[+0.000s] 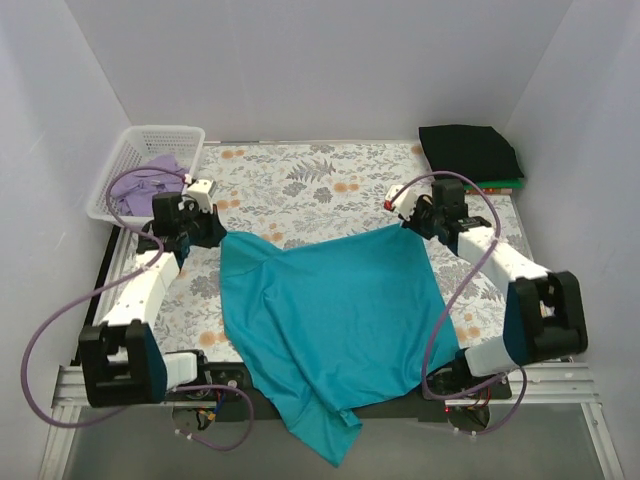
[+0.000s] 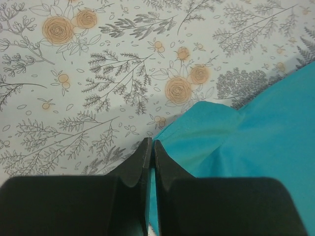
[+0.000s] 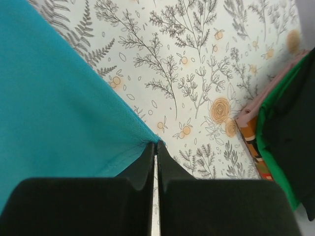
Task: Fold and stack the t-shirts
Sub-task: Flatten the tshirt out, then fold the tshirt
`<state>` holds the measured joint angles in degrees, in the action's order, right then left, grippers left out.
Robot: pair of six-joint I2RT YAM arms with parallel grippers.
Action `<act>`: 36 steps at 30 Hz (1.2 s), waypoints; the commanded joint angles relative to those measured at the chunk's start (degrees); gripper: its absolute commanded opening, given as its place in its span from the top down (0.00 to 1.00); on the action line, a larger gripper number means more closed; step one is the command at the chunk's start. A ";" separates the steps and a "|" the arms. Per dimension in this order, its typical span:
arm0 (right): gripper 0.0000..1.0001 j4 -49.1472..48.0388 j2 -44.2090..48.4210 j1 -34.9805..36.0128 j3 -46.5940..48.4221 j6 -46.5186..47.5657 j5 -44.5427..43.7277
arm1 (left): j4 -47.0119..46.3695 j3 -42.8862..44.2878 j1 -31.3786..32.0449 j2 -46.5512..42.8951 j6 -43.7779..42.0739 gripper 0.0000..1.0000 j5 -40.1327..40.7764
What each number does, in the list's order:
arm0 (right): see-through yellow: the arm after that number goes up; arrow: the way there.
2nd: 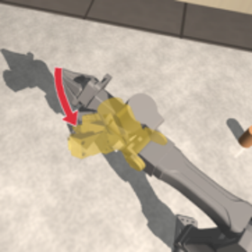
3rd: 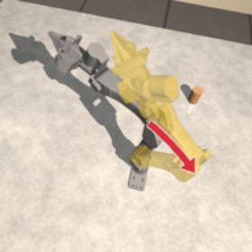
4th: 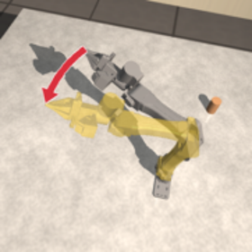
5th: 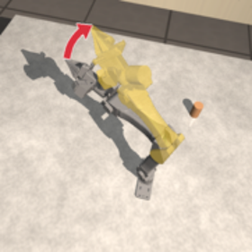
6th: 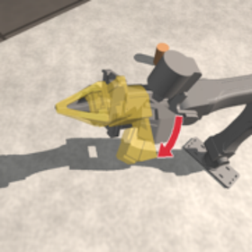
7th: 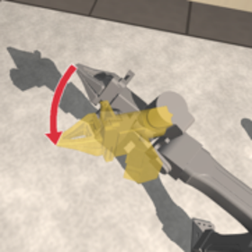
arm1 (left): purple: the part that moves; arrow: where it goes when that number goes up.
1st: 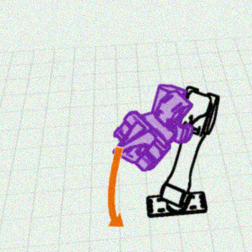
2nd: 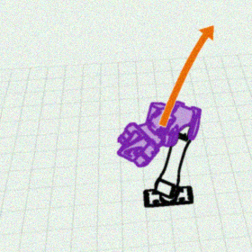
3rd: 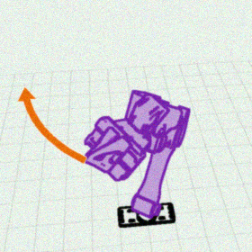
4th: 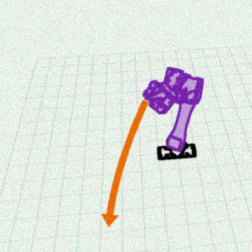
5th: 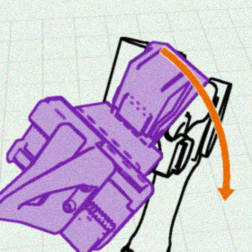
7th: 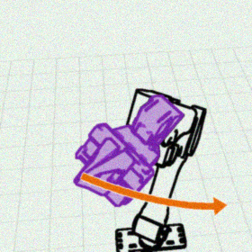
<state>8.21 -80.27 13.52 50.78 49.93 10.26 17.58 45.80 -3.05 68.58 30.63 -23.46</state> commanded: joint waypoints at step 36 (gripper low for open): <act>0.99 -4.00 -25.29 -3.50 27.53 1.83 -11.50 | 2.18 26.46 8.85 25.14 -3.30 1.00 9.67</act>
<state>2.76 -109.82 11.51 78.52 49.93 -4.67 15.11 74.37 5.67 101.75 28.64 -12.21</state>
